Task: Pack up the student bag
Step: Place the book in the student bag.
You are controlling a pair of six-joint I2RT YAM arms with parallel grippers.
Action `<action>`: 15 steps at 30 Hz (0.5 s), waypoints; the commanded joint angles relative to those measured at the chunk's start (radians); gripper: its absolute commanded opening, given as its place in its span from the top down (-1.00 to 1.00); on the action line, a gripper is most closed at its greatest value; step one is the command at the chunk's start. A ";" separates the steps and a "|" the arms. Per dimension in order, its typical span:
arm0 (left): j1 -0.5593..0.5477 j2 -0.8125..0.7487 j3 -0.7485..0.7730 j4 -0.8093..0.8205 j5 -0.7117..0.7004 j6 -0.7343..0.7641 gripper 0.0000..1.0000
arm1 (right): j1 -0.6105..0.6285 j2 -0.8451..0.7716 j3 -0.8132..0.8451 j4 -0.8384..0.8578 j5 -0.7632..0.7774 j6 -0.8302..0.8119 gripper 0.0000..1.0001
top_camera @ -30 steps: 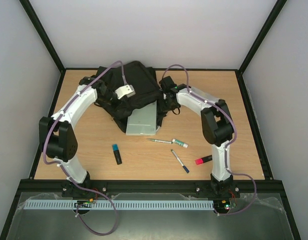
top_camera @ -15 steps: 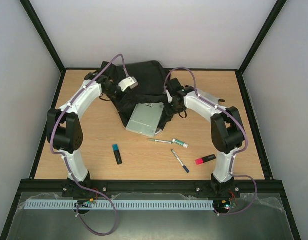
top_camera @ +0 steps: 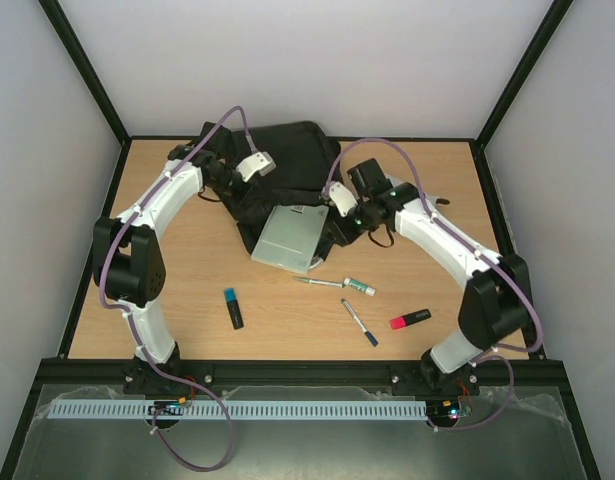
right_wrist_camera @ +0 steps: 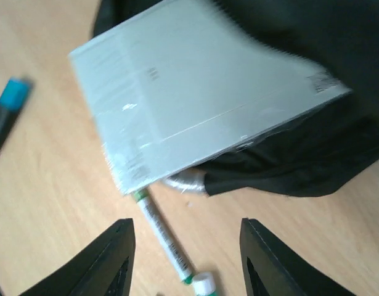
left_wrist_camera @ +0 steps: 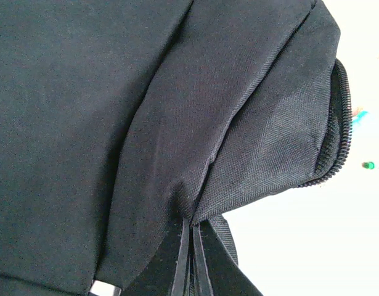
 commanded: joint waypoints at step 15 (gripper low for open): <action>0.008 -0.048 0.059 0.036 0.086 -0.010 0.95 | 0.289 0.066 -0.111 0.149 0.229 -0.368 -0.13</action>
